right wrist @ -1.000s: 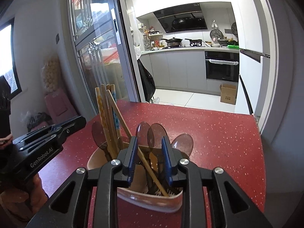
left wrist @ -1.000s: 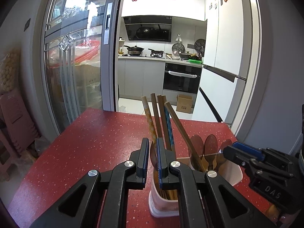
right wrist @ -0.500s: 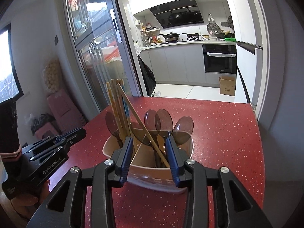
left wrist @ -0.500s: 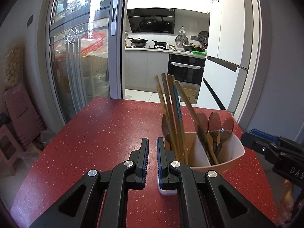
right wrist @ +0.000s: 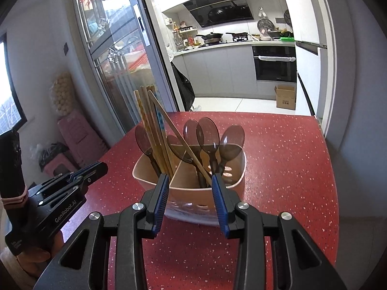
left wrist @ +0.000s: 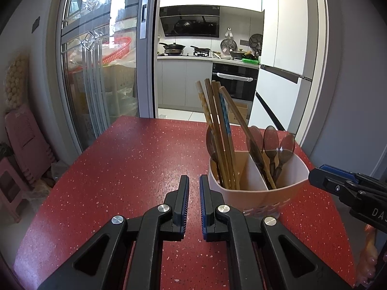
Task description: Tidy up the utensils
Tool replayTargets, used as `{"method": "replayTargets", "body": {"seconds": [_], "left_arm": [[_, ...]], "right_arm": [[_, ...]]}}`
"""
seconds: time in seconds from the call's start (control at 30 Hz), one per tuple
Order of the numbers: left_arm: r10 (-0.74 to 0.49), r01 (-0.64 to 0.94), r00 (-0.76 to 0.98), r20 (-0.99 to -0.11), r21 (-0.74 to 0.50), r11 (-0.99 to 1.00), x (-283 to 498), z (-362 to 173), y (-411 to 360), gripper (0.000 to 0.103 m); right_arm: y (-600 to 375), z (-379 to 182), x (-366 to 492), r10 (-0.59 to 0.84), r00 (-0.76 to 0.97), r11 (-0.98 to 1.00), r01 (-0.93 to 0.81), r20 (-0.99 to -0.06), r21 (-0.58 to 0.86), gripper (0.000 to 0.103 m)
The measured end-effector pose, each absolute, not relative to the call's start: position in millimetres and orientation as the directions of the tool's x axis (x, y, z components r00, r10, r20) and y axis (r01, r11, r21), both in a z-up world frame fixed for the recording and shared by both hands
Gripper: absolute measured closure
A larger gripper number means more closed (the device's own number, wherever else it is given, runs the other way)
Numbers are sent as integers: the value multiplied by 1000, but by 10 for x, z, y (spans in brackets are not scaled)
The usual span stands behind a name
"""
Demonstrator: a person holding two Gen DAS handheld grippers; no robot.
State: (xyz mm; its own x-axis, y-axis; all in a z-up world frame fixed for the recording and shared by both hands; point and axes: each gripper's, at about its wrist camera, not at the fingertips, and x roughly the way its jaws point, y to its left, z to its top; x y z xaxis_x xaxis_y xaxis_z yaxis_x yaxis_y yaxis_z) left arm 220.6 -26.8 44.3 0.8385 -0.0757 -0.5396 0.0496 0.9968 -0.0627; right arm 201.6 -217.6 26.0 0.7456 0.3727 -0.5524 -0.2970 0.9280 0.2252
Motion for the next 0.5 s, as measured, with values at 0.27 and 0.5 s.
{"method": "replayTargets", "body": {"seconds": [0.27, 0.5], "left_arm": [[-32, 5, 855, -517, -53, 999, 2103, 403, -225, 0], [-31, 19, 845, -534, -28, 999, 2058, 305, -259, 0]], "right_arm": [[-2230, 207, 1945, 358, 740, 933, -265, -569, 242, 63], [-2236, 164, 1882, 350, 734, 936, -253, -582, 244, 63]]}}
